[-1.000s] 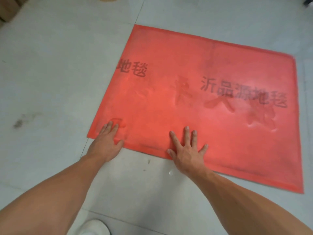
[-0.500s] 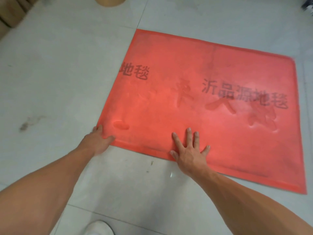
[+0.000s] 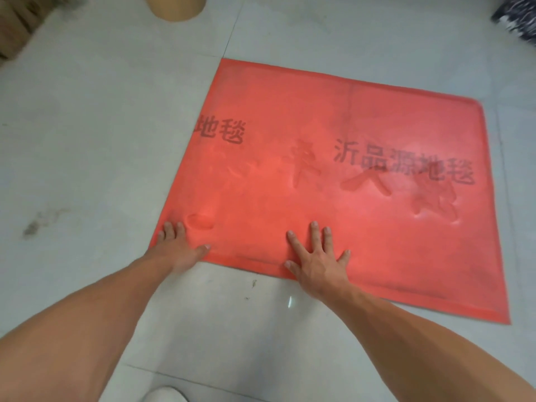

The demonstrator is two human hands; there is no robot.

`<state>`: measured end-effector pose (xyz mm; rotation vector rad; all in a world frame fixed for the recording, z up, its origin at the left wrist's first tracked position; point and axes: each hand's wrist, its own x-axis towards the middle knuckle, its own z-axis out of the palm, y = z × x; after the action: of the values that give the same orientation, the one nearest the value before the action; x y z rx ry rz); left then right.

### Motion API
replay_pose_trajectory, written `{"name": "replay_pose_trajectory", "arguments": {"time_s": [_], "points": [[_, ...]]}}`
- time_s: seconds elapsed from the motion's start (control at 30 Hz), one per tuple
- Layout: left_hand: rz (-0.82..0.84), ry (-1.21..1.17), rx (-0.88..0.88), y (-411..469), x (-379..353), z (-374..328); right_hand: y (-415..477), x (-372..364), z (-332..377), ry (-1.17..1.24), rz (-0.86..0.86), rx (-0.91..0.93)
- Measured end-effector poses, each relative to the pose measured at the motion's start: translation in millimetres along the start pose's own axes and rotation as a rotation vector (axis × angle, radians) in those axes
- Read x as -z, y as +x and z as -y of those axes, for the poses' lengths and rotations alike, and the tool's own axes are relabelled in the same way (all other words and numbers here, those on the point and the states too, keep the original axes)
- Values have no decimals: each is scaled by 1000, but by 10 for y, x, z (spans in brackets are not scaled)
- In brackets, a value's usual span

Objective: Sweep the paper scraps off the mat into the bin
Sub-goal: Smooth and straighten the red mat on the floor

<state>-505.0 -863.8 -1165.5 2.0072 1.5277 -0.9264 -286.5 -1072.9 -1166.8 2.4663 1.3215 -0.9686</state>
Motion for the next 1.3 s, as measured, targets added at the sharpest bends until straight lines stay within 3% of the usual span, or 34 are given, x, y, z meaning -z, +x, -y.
{"name": "replay_pose_trajectory", "arguments": {"time_s": [0.2,0.33,0.5,0.57,0.67,0.8,0.97,1.13,1.3], "points": [[-116,10,-67,-1,106,-117,-36,100,-64,133,-34,-9],[-31,150,-75,10,-160,-259,-87,53,-201,157,-60,-45],[76,240,-11,-28,108,-422,-134,30,-442,225,-134,-55],[-6,218,-85,-110,173,-611,-155,35,-579,256,-183,-85],[-264,228,-274,-276,58,-1010,-250,60,-894,238,-234,-189],[-134,239,-587,-600,-368,-1713,-373,17,-1327,233,-216,-340],[-62,305,-489,-599,-607,-2002,-344,-149,-1524,266,-170,-390],[-15,464,-546,-553,-453,-2112,-355,-50,-1577,341,-159,-371],[-9,464,-577,-686,-356,-2194,-429,-57,-1901,329,-272,-497]]}}
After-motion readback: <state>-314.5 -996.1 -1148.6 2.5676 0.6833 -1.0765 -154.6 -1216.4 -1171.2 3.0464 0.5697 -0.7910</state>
